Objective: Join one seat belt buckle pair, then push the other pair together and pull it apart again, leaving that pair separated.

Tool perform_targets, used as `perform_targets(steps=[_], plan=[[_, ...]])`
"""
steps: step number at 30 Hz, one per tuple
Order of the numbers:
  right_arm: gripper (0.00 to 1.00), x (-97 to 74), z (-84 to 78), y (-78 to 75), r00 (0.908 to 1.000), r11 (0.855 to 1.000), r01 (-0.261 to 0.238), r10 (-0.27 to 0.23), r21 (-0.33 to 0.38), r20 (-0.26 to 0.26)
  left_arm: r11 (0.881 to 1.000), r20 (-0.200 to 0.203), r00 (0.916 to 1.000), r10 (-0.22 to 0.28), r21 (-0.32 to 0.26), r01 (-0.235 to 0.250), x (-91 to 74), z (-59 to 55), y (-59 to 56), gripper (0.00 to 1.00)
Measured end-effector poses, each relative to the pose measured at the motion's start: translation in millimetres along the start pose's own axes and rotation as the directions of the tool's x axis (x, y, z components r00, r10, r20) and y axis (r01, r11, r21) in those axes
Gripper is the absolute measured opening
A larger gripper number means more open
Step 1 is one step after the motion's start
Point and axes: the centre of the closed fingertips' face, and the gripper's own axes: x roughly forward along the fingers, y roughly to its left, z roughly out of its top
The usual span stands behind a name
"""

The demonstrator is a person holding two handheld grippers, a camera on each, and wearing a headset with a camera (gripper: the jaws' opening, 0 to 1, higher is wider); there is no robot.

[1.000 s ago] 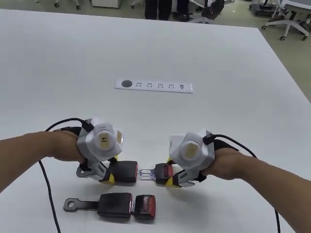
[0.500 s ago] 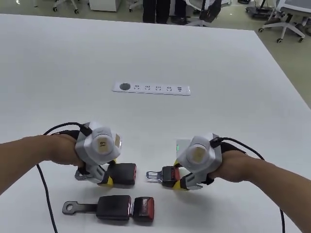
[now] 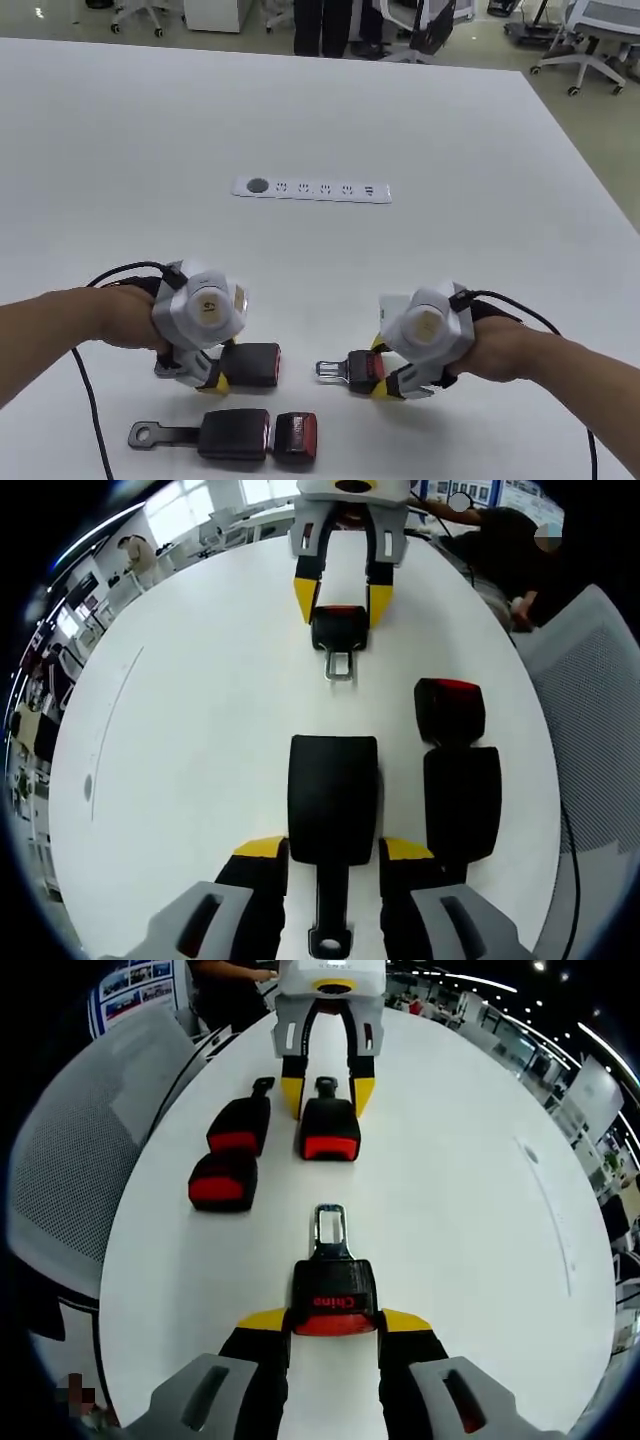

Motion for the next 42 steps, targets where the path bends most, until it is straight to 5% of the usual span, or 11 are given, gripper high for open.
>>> perform_targets(steps=[13, 30, 42], plan=[[0.39, -6.8, 3.4, -1.0, 0.9988, 0.999, 0.034, -0.033, -0.013, 0.036, 1.000, -0.008, 0.9996, 0.026, -0.003, -0.026, -11.2, -4.7, -2.7, 0.44], [0.59, -31.8, 0.2, 4.5, 0.9885, 0.989, 0.123, -0.130, 0.085, 0.079, 0.989, 0.051, 0.9930, 0.106, -0.111, -0.100, -42.2, -19.9, -16.2, 0.56], [0.72, -50.7, 5.5, 19.6, 0.9664, 0.961, 0.142, -0.187, 0.239, 0.177, 0.949, 0.164, 0.9660, 0.200, -0.279, -0.149, -61.0, -27.8, -25.5, 0.64]])
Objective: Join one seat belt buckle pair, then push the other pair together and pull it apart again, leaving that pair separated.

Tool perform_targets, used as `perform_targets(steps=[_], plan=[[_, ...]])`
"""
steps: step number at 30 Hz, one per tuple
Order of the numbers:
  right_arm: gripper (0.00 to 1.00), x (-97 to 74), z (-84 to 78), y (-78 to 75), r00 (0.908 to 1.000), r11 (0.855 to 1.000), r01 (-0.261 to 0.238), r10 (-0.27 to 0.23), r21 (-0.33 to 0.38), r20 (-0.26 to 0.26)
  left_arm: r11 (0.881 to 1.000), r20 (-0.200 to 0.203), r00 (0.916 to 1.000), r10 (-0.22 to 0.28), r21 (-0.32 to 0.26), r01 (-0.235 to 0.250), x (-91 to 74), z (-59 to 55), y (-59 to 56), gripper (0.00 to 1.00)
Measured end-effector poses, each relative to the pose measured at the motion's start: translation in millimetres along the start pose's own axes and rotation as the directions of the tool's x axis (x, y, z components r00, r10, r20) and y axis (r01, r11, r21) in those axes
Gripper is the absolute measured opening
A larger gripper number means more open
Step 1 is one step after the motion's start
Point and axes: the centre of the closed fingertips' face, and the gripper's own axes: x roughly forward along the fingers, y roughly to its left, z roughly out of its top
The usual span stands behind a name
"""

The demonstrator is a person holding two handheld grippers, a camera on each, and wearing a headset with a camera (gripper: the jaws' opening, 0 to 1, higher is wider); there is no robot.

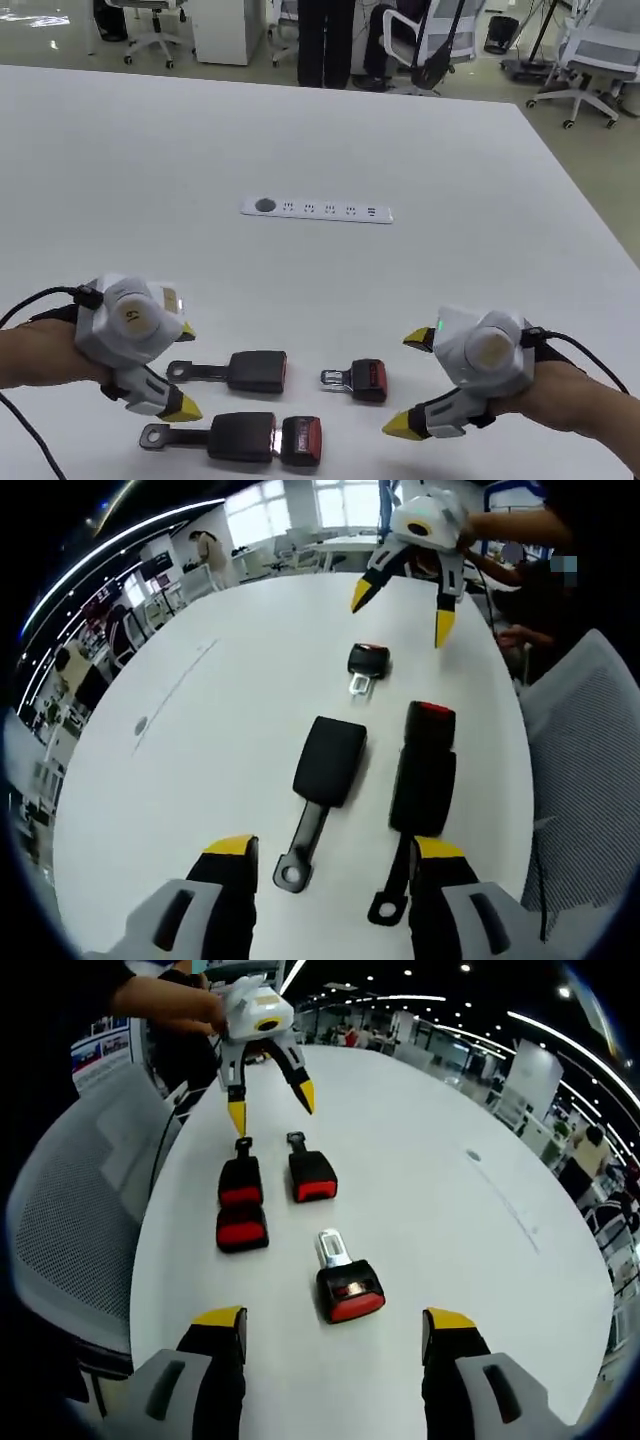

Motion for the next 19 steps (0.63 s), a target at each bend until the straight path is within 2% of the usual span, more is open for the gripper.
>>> perform_targets(steps=[6, 10, 12, 16, 19], plan=[[0.78, -7.7, -3.9, 9.7, 0.9994, 0.998, 0.022, -0.024, 0.060, 0.027, 0.998, 0.052, 0.9986, 0.009, -0.061, -0.005, -7.5, -7.5, -9.3, 0.67], [0.80, -13.4, -3.7, 17.5, 0.9975, 0.994, 0.040, -0.046, 0.103, 0.053, 0.993, 0.101, 0.9947, 0.021, -0.119, -0.009, -12.1, -13.0, -17.8, 0.69], [0.81, -15.5, -3.0, 20.3, 0.9957, 0.990, 0.052, -0.062, 0.129, 0.069, 0.989, 0.129, 0.9910, 0.034, -0.149, -0.015, -15.2, -11.2, -22.9, 0.70], [0.83, -19.1, -1.1, 25.0, 0.9893, 0.981, 0.075, -0.095, 0.178, 0.111, 0.978, 0.198, 0.9763, 0.087, -0.201, -0.046, -21.5, -12.6, -21.7, 0.73], [0.87, -19.0, -2.2, 31.2, 0.9856, 0.974, 0.085, -0.113, 0.209, 0.125, 0.968, 0.251, 0.9597, 0.126, -0.243, -0.064, -27.5, -8.6, -23.7, 0.78]])
